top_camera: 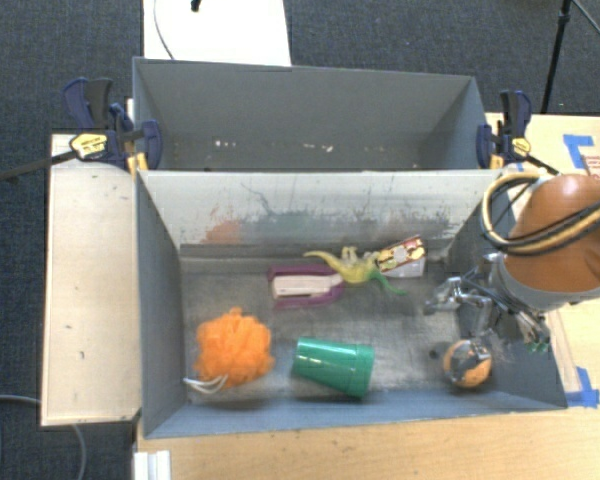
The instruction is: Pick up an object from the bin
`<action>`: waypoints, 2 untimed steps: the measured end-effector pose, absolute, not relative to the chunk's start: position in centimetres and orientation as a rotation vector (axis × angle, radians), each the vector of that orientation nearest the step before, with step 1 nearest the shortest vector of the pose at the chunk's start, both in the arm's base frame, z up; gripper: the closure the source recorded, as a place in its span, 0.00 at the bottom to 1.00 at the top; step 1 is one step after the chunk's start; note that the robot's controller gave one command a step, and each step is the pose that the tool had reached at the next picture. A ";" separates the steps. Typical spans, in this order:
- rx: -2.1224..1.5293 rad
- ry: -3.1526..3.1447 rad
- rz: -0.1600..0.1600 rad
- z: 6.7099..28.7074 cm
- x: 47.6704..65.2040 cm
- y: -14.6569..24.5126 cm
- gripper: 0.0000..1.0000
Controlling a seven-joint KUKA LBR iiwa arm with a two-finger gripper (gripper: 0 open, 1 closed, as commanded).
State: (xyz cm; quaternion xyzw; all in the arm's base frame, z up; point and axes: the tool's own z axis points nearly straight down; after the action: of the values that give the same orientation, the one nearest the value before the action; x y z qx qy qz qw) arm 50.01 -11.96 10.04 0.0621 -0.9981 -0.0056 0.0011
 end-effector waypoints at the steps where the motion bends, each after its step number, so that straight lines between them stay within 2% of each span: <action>1: 0.427 -3.115 0.004 7.3 49.6 -11.3 0.00; 2: 0.153 -3.142 -0.002 7.8 49.2 -11.5 0.00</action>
Offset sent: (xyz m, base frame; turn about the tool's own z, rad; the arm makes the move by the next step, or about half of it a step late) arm -0.0173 -0.0226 -0.0146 0.3457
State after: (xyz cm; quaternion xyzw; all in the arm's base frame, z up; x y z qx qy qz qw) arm 49.17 -11.54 7.75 0.0487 -0.9988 -0.0008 -0.0022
